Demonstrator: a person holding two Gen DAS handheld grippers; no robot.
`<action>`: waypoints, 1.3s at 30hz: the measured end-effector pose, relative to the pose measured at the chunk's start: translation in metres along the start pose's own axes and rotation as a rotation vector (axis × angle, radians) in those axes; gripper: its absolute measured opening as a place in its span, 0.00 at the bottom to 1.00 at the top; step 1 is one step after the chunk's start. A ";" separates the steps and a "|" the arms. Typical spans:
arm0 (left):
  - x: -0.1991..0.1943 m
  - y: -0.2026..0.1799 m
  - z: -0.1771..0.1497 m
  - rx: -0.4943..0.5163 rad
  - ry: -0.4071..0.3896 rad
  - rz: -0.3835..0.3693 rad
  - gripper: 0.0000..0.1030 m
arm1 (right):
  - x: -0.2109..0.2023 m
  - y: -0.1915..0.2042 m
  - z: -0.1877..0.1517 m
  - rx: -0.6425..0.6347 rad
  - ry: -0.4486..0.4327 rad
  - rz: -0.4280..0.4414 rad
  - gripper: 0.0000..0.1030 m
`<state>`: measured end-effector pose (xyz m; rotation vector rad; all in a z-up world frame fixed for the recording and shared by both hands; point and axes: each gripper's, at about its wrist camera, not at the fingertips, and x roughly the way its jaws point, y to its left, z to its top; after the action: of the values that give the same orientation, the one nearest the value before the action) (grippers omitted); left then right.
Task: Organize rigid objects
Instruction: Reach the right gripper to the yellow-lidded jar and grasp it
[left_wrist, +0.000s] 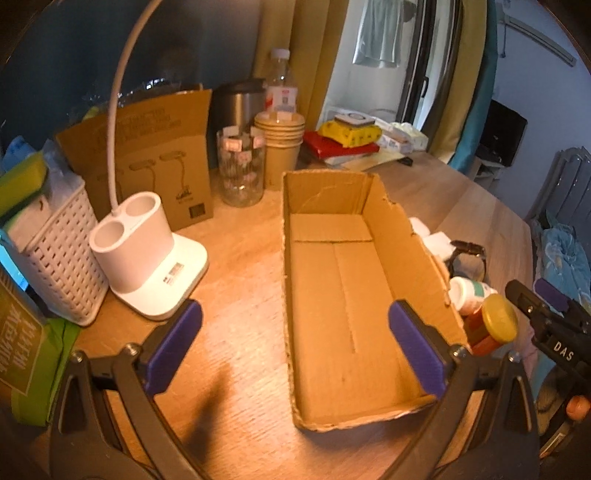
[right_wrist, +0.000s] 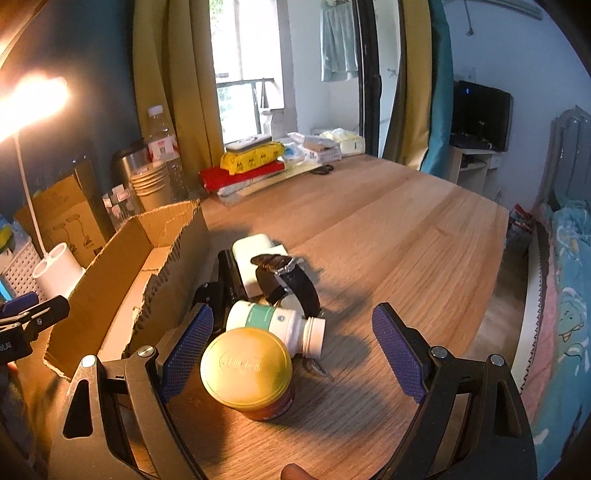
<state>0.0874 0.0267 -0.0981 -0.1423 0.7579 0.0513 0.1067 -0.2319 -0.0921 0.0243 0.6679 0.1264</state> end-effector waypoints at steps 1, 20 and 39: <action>0.003 0.001 -0.001 -0.002 0.008 0.006 0.89 | 0.000 0.001 -0.001 -0.002 0.002 0.003 0.88; 0.028 0.001 -0.024 0.032 0.095 -0.037 0.08 | -0.003 0.005 -0.019 -0.049 0.033 0.036 0.88; 0.027 0.003 -0.021 0.034 0.084 -0.041 0.07 | -0.003 0.021 -0.030 -0.119 0.026 0.039 0.87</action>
<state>0.0920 0.0266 -0.1320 -0.1278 0.8395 -0.0064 0.0838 -0.2124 -0.1127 -0.0791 0.6850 0.2043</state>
